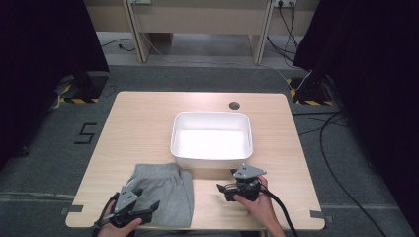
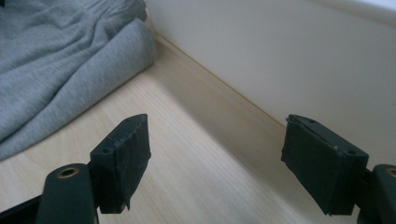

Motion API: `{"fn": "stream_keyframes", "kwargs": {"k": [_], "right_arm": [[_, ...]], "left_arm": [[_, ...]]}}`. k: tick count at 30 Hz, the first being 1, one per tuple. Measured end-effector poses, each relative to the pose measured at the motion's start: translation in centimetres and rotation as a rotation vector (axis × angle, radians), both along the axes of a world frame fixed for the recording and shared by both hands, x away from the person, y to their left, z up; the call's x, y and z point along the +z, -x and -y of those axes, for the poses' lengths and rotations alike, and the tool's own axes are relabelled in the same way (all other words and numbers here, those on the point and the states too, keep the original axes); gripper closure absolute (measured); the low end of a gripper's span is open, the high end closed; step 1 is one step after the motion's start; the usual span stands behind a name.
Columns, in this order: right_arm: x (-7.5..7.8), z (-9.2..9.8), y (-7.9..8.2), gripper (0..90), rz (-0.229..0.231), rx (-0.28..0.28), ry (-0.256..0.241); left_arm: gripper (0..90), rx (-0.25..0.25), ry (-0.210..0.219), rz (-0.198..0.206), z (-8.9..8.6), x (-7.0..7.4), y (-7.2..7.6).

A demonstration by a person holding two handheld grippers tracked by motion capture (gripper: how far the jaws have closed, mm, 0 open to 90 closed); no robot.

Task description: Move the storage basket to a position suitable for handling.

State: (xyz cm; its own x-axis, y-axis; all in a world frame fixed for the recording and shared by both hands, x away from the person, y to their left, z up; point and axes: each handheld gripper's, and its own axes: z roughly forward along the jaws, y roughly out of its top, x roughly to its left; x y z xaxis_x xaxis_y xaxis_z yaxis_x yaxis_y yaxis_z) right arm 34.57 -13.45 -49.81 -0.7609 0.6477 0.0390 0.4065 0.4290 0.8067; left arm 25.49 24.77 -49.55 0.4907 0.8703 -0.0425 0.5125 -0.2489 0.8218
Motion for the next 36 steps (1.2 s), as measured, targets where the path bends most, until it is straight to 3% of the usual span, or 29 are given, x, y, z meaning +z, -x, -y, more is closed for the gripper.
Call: {"fn": "stream_keyframes", "kwargs": {"k": [2,7,12,14,18,21,29,36], "right_arm": [[0.2,-0.5,0.0,23.9,0.011,0.012,-0.003],[0.6,-2.0,-0.1,23.7,0.015,0.047,-0.002],[0.4,-3.6,-0.1,23.0,0.017,0.078,0.013],[0.4,-4.0,-0.1,23.0,0.017,0.088,0.014],[0.3,-4.7,-0.2,22.8,0.014,0.099,0.014],[0.2,-5.1,-0.2,22.6,0.018,0.110,0.020],[-0.2,-5.2,-0.3,22.2,0.010,0.112,0.041],[0.0,-5.1,-0.1,21.8,0.015,0.117,0.043]], "left_arm": [[24.0,0.036,-0.023,0.006,-0.9,0.0,-0.2],[30.3,0.084,-0.019,-0.013,-3.4,-0.3,-0.7],[29.4,0.123,-0.043,0.043,-4.4,0.3,-0.4],[29.3,0.137,-0.064,0.047,-4.6,0.5,-0.4],[30.1,0.116,-0.070,-0.006,-4.7,-0.4,-0.7],[34.9,0.081,-0.103,-0.049,-4.4,-1.4,-1.1],[40.9,0.052,-0.098,-0.051,-3.3,-1.7,-0.9],[37.1,0.029,-0.076,-0.062,-1.4,-1.7,-0.6]]}}
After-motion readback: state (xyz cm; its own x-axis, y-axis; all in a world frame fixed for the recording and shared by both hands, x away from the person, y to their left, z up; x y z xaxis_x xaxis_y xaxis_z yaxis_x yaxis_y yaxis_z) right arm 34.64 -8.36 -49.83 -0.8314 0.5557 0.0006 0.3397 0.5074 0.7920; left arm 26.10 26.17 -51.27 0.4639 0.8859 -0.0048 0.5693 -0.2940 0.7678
